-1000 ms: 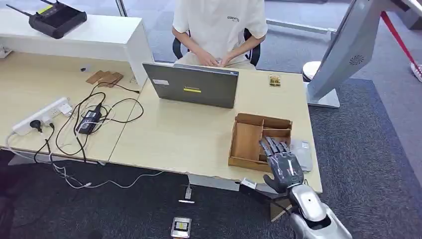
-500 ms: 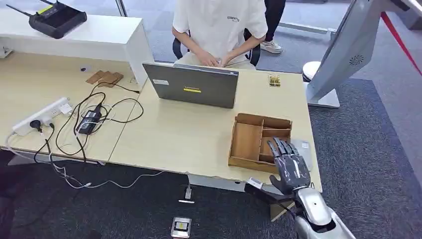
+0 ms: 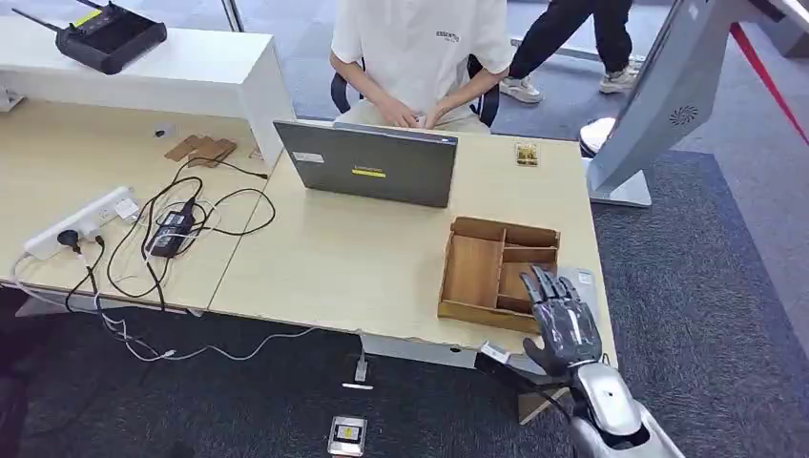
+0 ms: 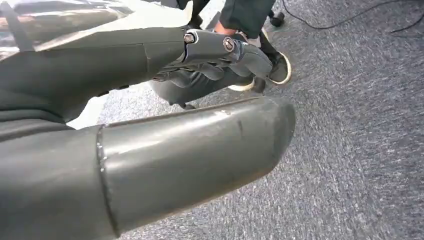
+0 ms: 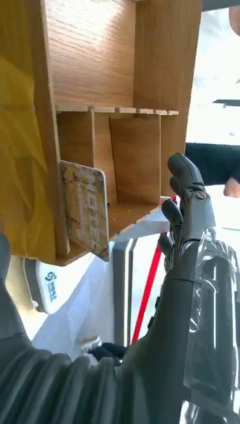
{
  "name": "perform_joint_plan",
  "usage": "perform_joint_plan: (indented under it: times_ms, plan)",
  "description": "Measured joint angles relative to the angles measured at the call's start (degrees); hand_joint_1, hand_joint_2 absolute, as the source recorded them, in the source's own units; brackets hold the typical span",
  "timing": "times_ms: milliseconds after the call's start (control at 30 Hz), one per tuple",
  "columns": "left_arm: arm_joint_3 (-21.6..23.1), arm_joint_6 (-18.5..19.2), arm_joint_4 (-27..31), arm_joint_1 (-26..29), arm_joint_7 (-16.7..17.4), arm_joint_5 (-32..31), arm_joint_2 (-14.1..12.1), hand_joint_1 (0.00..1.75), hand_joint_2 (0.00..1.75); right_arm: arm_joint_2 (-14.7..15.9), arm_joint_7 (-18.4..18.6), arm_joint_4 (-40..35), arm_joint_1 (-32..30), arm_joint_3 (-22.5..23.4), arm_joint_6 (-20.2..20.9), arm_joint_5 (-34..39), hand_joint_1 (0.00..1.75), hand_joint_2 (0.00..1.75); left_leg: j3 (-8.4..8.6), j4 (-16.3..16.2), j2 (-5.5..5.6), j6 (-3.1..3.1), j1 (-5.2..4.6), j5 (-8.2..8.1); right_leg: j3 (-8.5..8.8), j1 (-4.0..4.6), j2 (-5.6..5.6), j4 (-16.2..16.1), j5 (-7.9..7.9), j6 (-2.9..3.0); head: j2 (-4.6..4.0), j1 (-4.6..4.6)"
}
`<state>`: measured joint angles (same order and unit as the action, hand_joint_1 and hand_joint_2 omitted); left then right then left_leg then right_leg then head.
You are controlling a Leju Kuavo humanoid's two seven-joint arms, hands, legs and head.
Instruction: Pass the card to the sensor for recognition and then transmit it.
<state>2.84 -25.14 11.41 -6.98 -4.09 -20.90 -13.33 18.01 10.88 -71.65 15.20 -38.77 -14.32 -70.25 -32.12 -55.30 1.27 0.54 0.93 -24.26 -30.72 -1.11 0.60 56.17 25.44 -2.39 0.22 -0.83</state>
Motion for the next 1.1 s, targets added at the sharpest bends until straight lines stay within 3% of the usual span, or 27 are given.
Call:
perform_joint_plan:
  times_ms: [600,633,667,700,733,1100]
  plan:
    - [0.00,0.00,0.00,0.00,-0.22,-0.09,-0.11,0.00,0.00,0.02,-0.04,0.00,-0.25,0.00,0.05,0.11,0.00,1.75,0.01,0.00,0.00,0.00,0.00,0.00,0.00,0.00,0.00,0.00,0.00,0.00,0.00,0.00]
    - [0.00,0.02,0.00,0.00,-0.22,-0.09,-0.11,0.00,0.00,0.02,-0.20,0.00,-0.25,0.00,0.05,0.15,0.07,1.75,0.00,0.00,0.00,0.00,0.00,0.00,0.01,0.00,0.00,0.00,0.00,0.00,0.00,-0.02]
    - [-0.02,0.00,0.00,0.00,-0.22,-0.05,-0.11,0.00,0.00,0.02,-0.33,0.00,-0.25,0.00,0.07,0.18,0.73,1.75,0.01,0.00,0.00,0.00,0.00,0.00,0.01,0.00,0.00,0.00,0.00,0.00,0.00,0.00]
    - [-0.02,0.00,0.00,0.00,-0.22,0.02,-0.11,0.00,0.00,0.02,-0.37,0.00,-0.25,0.00,0.09,0.22,1.61,1.75,0.01,0.00,0.00,0.00,0.00,0.00,0.01,0.00,0.00,0.00,0.00,0.00,0.00,0.00]
    - [-0.04,0.00,0.00,0.00,-0.22,0.04,-0.11,0.00,0.00,0.00,-0.46,0.00,-0.25,-0.02,0.11,0.30,1.75,1.75,0.01,0.00,0.00,0.00,0.00,0.00,0.01,0.00,0.00,0.00,0.00,0.00,0.00,0.00]
    - [-0.48,0.02,-0.02,0.00,-0.31,-0.06,-0.11,0.00,0.00,-0.20,-0.96,0.02,-0.31,-0.02,0.72,1.29,1.75,1.75,0.00,0.00,0.00,0.00,0.00,0.00,0.01,0.00,0.00,0.00,0.00,0.00,0.00,0.00]
